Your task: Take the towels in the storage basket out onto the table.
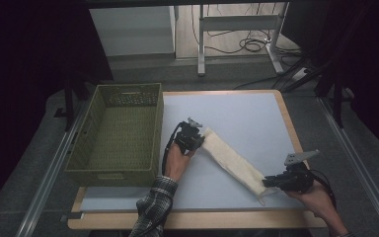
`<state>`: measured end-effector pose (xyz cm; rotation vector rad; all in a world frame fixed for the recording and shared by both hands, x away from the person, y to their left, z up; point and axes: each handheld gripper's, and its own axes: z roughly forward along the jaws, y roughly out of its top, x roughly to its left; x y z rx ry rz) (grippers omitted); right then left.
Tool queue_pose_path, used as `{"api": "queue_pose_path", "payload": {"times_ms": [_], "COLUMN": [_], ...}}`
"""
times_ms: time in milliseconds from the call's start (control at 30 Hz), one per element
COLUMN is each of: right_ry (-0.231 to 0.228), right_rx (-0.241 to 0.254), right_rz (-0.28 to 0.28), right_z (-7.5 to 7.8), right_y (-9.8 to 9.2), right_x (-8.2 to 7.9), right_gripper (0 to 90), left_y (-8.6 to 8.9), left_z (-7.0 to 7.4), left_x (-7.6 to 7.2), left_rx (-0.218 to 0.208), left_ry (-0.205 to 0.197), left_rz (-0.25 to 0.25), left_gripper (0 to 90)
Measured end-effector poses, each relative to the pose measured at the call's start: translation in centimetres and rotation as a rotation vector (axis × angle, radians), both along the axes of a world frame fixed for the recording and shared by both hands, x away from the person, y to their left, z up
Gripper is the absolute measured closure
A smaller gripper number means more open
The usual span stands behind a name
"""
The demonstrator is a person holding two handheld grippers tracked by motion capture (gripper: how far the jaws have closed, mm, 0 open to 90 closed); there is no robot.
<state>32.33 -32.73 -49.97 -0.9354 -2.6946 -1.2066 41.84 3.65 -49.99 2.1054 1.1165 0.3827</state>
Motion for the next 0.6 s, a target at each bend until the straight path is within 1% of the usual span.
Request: {"api": "queue_pose_path", "payload": {"times_ms": [100,233,267,333,367,400,467,533,567,600], "right_ry": [0.001,0.008,0.008,0.000,-0.009,-0.024,-0.056,-0.081,-0.100,-0.110], "right_rx": [0.019,0.030,0.030,0.014,0.006,-0.001,0.003,0.005,-0.001,-0.011], "right_rz": [0.015,0.034,0.040,0.043,0.043,0.042,0.024,0.008,0.008,0.008], "right_z": [0.0,-0.5,-0.7,-0.9,-0.8,-0.7,-0.2,0.4,0.7,0.8], "right_y": [0.6,1.8,2.2,3.0,3.1,3.2,3.0,2.7,2.6,2.7], "right_x": [-0.2,-0.4,-0.5,-0.7,-0.7,-0.7,-0.7,-0.7,-0.6,-0.5], "right_gripper": [81.5,79.8,78.7,72.5,69.2,67.3,63.2,61.9,61.4,61.2], "left_y": [-0.2,-0.8,-1.0,-1.4,-1.7,-1.9,-2.1,-2.4,-2.4,-2.6], "left_z": [0.4,0.3,0.2,0.1,0.0,-0.2,-0.4,-0.7,-0.8,-1.1], "left_x": [0.6,1.9,2.2,2.8,3.1,3.4,3.8,4.1,4.3,4.4], "left_rx": [0.028,0.083,0.098,0.132,0.148,0.155,0.158,0.165,0.164,0.168], "left_ry": [-0.005,-0.008,-0.008,-0.015,-0.020,-0.022,-0.021,-0.027,-0.025,-0.029], "left_rz": [0.001,-0.007,-0.008,-0.011,-0.014,-0.017,-0.022,-0.024,-0.026,-0.028], "left_gripper": [80.9,80.7,80.8,80.7,80.7,80.5,80.2,79.9,79.7,79.5]}}
